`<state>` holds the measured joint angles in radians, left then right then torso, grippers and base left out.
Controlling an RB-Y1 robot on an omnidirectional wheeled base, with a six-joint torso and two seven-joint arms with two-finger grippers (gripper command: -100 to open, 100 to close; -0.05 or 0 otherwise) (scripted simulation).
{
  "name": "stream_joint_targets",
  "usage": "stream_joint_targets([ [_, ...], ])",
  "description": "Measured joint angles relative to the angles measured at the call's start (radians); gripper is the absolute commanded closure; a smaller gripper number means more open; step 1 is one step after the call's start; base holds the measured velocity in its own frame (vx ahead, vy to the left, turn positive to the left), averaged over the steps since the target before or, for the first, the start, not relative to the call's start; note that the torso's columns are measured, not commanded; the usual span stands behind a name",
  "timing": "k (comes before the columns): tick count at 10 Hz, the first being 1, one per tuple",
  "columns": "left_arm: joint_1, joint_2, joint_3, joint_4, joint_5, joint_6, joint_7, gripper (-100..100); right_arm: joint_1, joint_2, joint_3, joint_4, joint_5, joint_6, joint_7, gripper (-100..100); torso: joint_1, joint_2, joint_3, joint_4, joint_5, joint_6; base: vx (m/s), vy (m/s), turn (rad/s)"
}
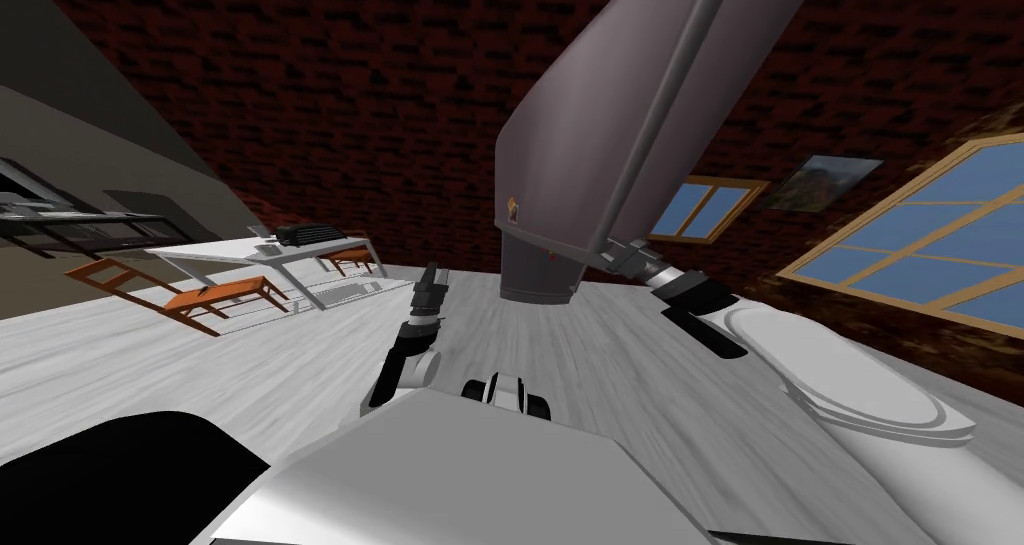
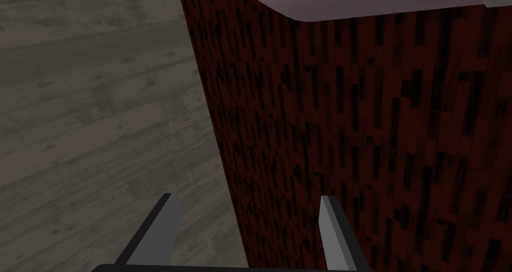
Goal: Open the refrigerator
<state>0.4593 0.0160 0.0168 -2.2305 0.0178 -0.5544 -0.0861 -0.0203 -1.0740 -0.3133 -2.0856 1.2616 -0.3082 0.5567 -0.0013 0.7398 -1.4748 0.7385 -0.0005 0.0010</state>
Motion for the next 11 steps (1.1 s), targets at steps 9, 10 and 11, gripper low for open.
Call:
stream_joint_targets([
  [9, 0.0, 0.001, 0.001, 0.0, 0.0, 0.0, 0.0, 0, -0.021, -0.077, -0.044, 0.066, -0.031, -0.029, -0.041, -100, -0.004, -0.004, -0.004, 0.001, 0.0, -0.001, -0.033, 0.138, -0.063],
  [10, 0.0, 0.001, 0.001, 0.0, 0.0, 0.0, 0.0, 0, -0.029, -0.095, -0.051, 0.076, -0.04, -0.041, -0.054, -100, 0.002, -0.001, -0.002, 0.003, 0.003, -0.002, 0.021, 0.013, -0.056],
  [11, 0.0, 0.001, 0.001, 0.0, 0.0, 0.0, 0.0, 0, -0.035, -0.12, -0.056, 0.081, -0.045, -0.043, -0.074, -100, 0.008, 0.002, 0.0, 0.006, 0.006, -0.003, 0.014, 0.023, -0.049],
])
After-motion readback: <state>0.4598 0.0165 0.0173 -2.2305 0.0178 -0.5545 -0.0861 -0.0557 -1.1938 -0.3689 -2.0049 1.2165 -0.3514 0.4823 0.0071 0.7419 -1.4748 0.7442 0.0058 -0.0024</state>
